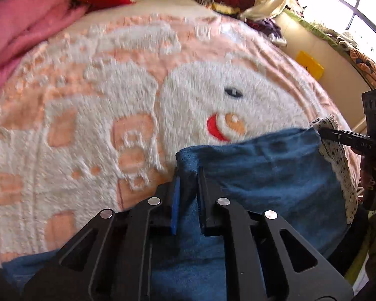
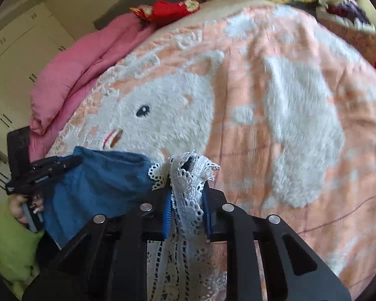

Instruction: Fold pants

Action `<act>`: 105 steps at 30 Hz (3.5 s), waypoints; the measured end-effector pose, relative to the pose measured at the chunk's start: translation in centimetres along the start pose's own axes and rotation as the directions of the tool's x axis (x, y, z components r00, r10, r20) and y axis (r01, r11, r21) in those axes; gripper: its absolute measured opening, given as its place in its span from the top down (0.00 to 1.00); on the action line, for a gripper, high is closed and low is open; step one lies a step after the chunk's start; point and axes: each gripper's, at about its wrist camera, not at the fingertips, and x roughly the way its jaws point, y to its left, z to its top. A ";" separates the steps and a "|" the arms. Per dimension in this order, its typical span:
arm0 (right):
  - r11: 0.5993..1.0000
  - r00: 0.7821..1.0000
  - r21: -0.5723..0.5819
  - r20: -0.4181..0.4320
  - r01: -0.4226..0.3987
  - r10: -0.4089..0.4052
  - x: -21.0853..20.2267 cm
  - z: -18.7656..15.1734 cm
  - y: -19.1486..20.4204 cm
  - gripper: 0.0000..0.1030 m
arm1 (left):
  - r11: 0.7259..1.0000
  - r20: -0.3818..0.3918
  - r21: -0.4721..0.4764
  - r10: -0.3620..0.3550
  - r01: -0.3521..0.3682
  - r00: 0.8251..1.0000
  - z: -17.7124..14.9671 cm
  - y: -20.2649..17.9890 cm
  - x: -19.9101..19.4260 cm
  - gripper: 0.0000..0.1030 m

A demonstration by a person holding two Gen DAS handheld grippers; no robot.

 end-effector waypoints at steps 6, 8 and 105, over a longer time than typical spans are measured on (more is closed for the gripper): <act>0.993 0.994 -0.053 0.047 0.101 -0.099 -0.1 2.1 0.9 0.83 | 0.998 0.029 0.007 0.066 -0.066 0.997 1.3 -0.4 1.2 0.97; 0.984 0.988 -0.078 0.012 0.157 -0.157 1.5 1.9 0.8 0.82 | 0.997 0.011 0.001 0.079 -0.079 0.997 0.9 -0.3 2.5 0.96; 0.976 0.972 -0.013 0.094 0.219 -0.216 -9.0 -11.9 7.4 0.22 | 0.990 0.106 0.041 0.130 -0.135 0.986 -11.3 -2.8 -10.8 0.17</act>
